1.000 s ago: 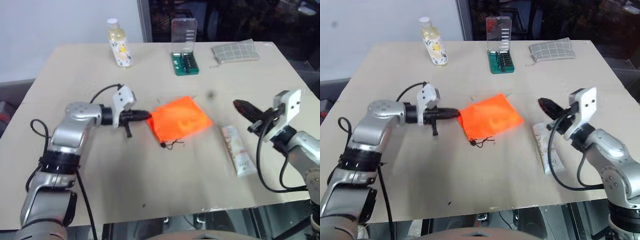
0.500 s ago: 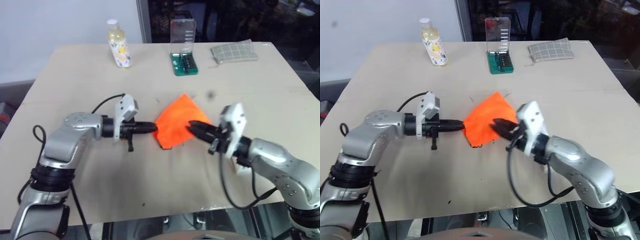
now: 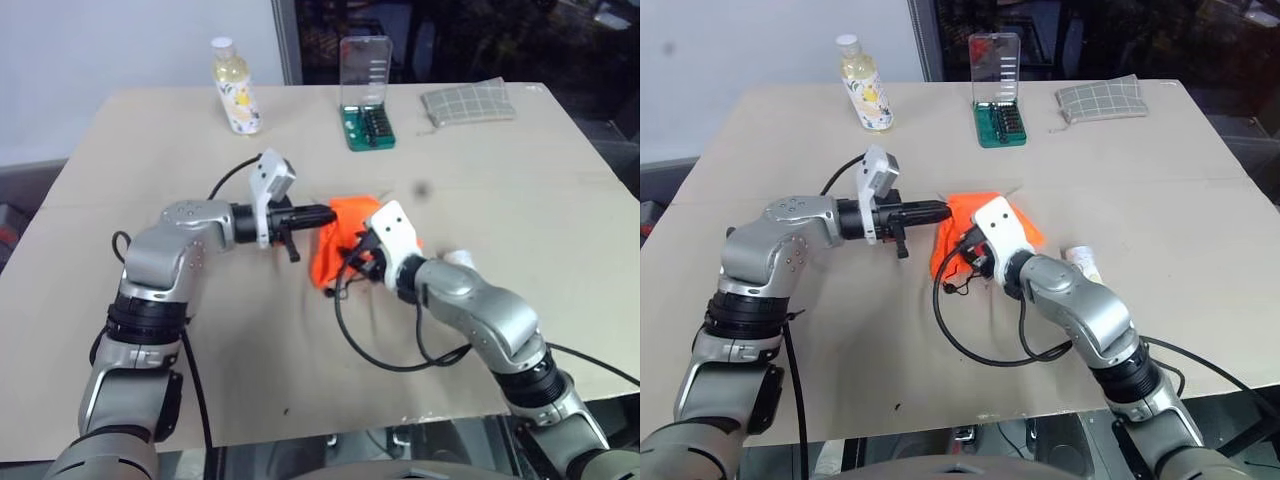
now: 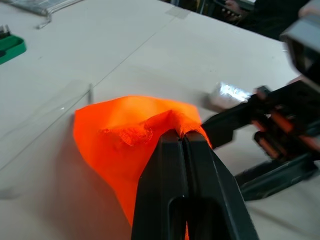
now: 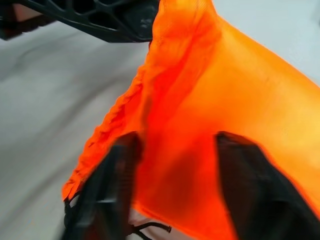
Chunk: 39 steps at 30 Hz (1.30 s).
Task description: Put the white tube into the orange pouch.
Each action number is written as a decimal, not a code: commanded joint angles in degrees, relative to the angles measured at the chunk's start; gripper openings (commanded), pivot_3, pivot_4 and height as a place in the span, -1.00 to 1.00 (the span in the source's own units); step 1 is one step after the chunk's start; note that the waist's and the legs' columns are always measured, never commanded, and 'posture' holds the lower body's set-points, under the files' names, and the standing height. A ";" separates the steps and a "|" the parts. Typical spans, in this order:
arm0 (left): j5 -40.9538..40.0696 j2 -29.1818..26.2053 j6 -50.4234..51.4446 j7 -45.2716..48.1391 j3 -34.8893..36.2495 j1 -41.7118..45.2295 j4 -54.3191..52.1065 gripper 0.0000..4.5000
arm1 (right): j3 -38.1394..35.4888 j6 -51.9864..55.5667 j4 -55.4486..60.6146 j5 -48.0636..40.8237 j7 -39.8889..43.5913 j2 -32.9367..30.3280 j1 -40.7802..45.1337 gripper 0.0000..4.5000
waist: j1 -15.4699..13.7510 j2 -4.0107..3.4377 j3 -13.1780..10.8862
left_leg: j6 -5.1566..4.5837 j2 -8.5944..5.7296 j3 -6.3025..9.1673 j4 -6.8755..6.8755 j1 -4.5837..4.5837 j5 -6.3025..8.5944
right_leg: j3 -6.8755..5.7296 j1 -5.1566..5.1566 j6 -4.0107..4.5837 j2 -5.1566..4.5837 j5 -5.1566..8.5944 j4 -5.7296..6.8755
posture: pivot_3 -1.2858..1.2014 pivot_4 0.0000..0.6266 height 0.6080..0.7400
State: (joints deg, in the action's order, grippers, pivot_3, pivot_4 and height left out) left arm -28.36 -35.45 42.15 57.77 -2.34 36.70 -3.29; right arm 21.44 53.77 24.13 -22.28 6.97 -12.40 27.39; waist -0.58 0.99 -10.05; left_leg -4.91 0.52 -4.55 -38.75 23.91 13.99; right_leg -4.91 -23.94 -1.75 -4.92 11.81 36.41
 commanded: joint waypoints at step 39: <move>0.87 2.77 -3.53 -1.23 -1.81 -0.97 0.86 -1.00 | -16.80 8.12 6.00 9.43 -2.61 -8.20 0.16 -0.99 | 1.13 0.00 0.00 | 0.14 -0.11 0.04 0.32 -0.03 -0.10 | 0.06 -0.15 0.00 -0.04 0.01 0.00 | 0.03 -0.52 1.00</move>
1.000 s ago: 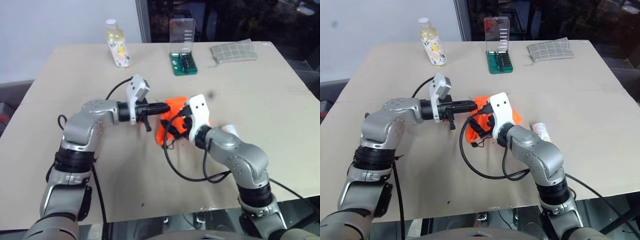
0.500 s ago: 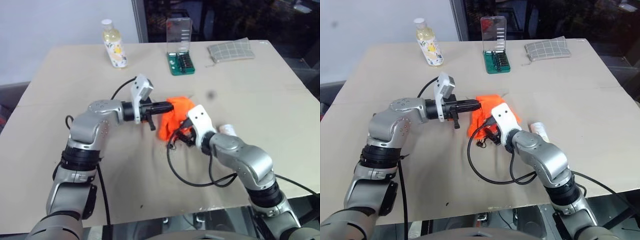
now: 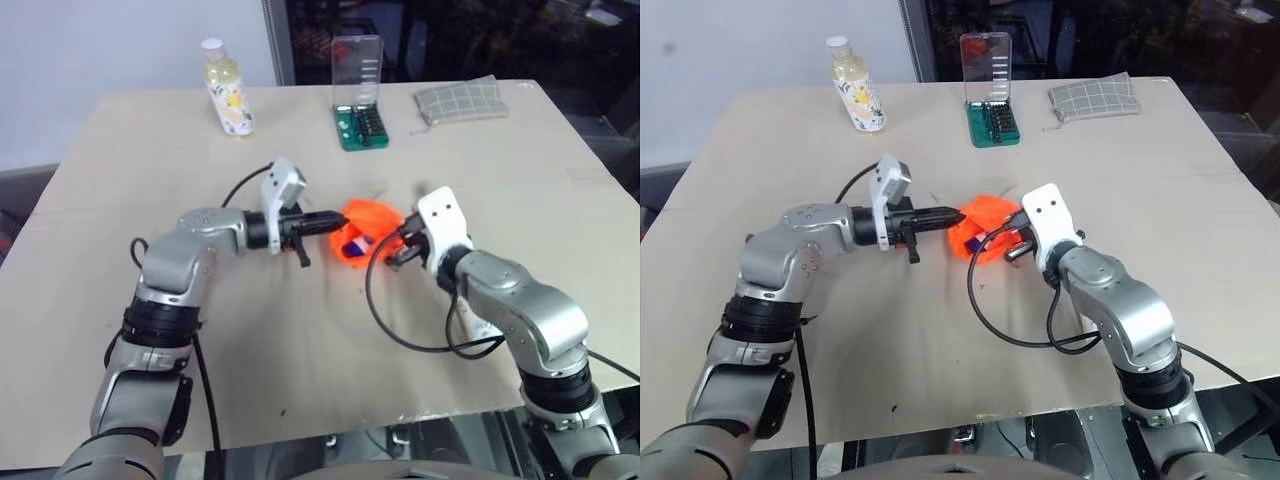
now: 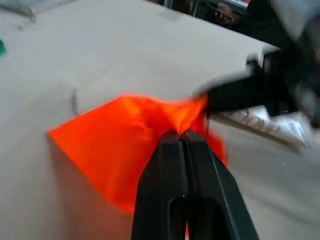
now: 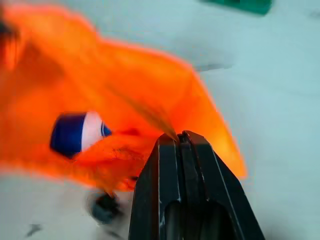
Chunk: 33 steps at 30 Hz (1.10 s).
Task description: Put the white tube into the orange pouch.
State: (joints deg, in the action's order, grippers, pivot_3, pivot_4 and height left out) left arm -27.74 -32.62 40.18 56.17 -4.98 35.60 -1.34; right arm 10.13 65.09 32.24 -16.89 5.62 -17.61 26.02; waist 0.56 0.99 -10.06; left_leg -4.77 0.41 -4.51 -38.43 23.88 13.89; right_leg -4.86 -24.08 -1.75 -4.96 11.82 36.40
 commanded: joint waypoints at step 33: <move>-11.34 4.61 5.65 4.77 2.01 0.82 -5.45 -1.00 | -40.60 27.22 14.82 -12.85 -1.36 30.03 12.17 -0.99 | -0.27 -0.05 0.00 | 0.03 -0.01 0.08 0.00 0.00 -0.02 | -0.03 -0.02 0.02 0.05 -0.01 0.09 | 0.03 -0.52 1.00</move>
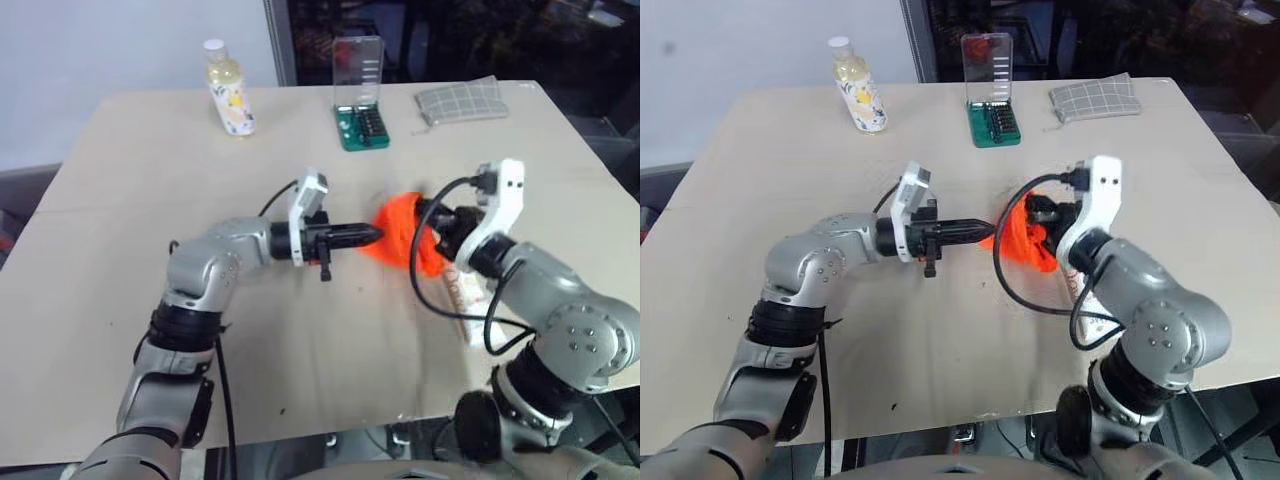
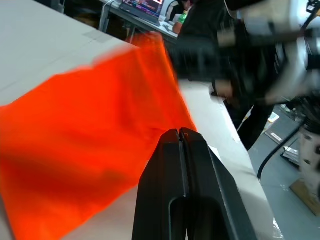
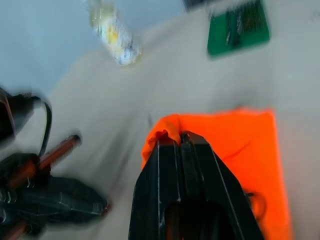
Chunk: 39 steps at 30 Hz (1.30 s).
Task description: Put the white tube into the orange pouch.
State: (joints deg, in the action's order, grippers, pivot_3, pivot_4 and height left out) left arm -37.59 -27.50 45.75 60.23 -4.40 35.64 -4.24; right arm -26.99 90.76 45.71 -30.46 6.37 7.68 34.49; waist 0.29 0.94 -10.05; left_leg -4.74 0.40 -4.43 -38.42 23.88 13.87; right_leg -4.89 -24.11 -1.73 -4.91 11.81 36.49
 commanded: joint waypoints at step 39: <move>-4.86 25.76 21.13 -36.08 -2.03 -3.54 -8.65 0.24 | 8.29 1.15 1.41 6.15 -6.82 5.35 -0.96 -1.00 | 0.33 0.00 0.00 | -0.04 -0.08 -0.07 0.11 0.01 0.00 | 0.15 -0.07 -0.02 0.13 0.02 -0.01 | 0.03 -0.52 1.00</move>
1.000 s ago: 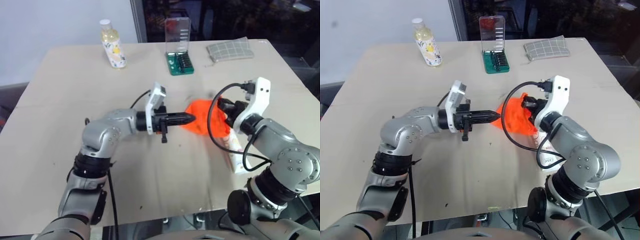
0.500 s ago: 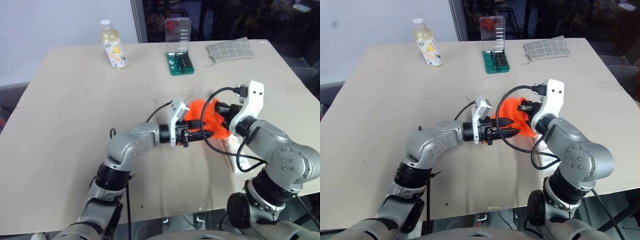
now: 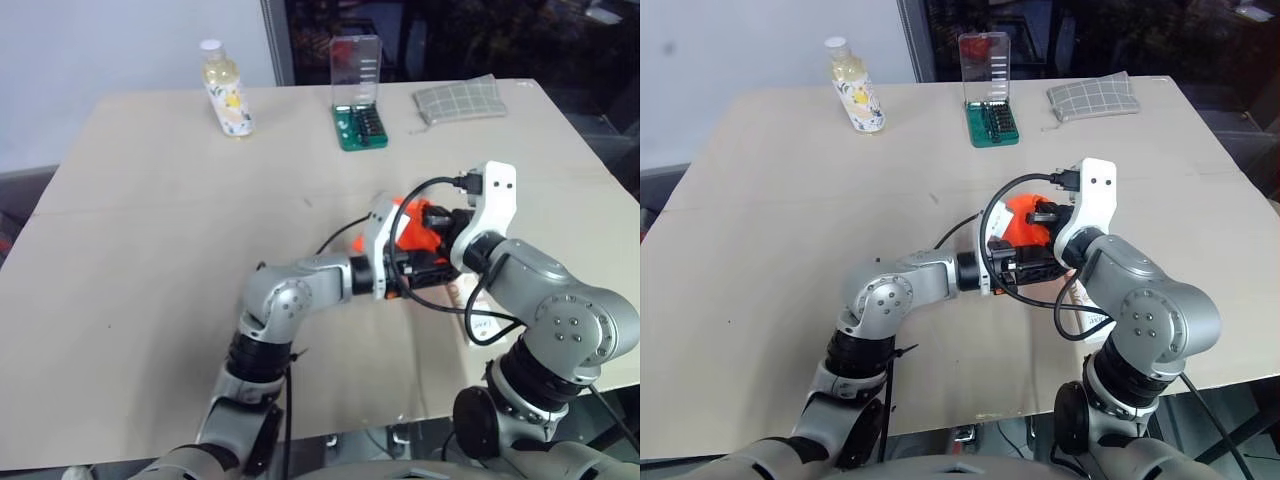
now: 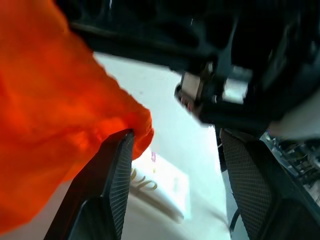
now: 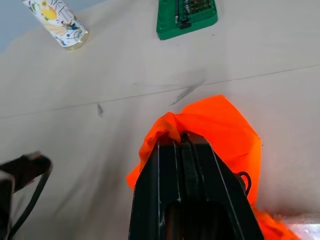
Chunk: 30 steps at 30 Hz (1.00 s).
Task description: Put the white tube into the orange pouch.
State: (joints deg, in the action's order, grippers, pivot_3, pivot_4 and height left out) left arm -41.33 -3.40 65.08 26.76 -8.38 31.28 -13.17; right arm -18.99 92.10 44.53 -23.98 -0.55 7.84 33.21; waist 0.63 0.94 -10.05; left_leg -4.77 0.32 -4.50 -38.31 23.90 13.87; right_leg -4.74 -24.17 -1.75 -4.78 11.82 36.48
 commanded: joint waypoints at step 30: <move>-5.99 -3.25 12.03 -5.58 10.19 1.39 -3.09 -0.96 | -1.67 0.40 5.78 0.41 0.85 3.25 -1.49 -1.00 | -0.01 0.00 0.00 | 0.03 0.01 0.06 0.06 0.09 0.01 | -0.06 -0.05 0.02 -0.17 0.00 -0.12 | 0.03 -0.52 1.00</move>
State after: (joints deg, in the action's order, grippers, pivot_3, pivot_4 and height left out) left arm -45.10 -6.20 76.45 19.64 0.50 32.38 -12.97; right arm -19.76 92.14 47.42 -23.12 -0.22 7.89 32.44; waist 0.61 0.93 -10.05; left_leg -4.74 0.33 -4.44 -38.22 24.00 13.88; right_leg -4.80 -24.23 -1.74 -4.98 11.82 36.33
